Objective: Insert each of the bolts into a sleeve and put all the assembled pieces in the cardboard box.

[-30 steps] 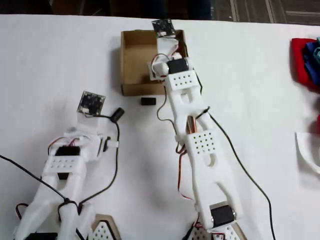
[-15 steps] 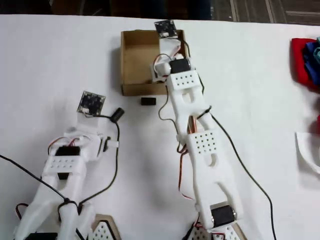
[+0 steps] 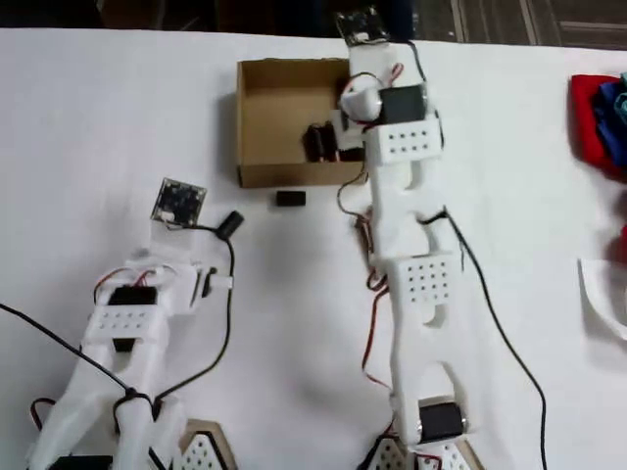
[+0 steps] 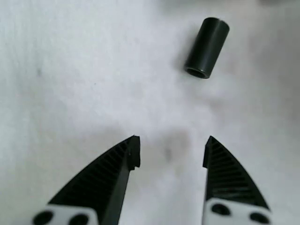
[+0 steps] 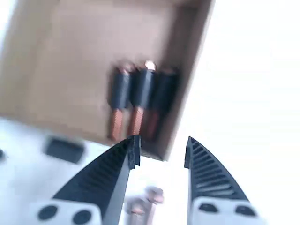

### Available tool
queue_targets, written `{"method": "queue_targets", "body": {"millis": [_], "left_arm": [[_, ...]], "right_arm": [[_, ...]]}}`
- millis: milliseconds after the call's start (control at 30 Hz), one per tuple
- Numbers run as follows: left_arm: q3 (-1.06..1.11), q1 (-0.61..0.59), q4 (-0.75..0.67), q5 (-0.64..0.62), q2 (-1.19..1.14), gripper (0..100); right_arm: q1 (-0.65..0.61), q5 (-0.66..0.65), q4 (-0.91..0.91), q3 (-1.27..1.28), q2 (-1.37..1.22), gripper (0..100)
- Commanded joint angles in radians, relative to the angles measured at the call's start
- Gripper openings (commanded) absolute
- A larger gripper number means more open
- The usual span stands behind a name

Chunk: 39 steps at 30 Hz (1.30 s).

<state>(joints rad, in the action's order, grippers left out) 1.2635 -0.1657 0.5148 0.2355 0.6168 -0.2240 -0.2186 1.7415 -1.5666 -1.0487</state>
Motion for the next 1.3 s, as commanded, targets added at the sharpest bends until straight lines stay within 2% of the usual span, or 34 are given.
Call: {"method": "queue_targets", "body": {"millis": [0, 100, 333, 500, 667, 767, 1100, 1267], "left_arm": [[-0.002, 0.000, -0.014, -0.006, 0.000, 23], [-0.002, 0.000, -0.014, -0.006, 0.000, 23], [-0.002, 0.000, -0.014, -0.006, 0.000, 23], [-0.002, 0.000, -0.015, -0.006, 0.000, 23], [0.001, 0.000, -0.015, -0.006, -0.002, 23], [0.008, 0.000, -0.031, -0.006, -0.002, 23], [0.010, 0.011, -0.034, -0.006, -0.002, 23], [0.018, 0.040, -0.035, 0.000, -0.002, 23]], "right_arm": [[0.070, -0.071, 0.030, 0.098, 0.134, 13.8], [0.073, -0.071, 0.030, 0.293, 0.259, 13.8], [0.027, -0.025, 0.018, 0.964, 0.638, 13.7], [0.070, -0.078, -0.177, 1.307, 0.792, 13.7], [0.073, -0.100, -0.378, 1.588, 0.829, 13.7], [0.053, -0.103, -0.461, 1.665, 0.832, 13.7], [-0.018, -0.115, -0.466, 1.669, 0.834, 13.7], [-0.067, -0.031, -0.495, 1.671, 0.826, 13.7]]}}
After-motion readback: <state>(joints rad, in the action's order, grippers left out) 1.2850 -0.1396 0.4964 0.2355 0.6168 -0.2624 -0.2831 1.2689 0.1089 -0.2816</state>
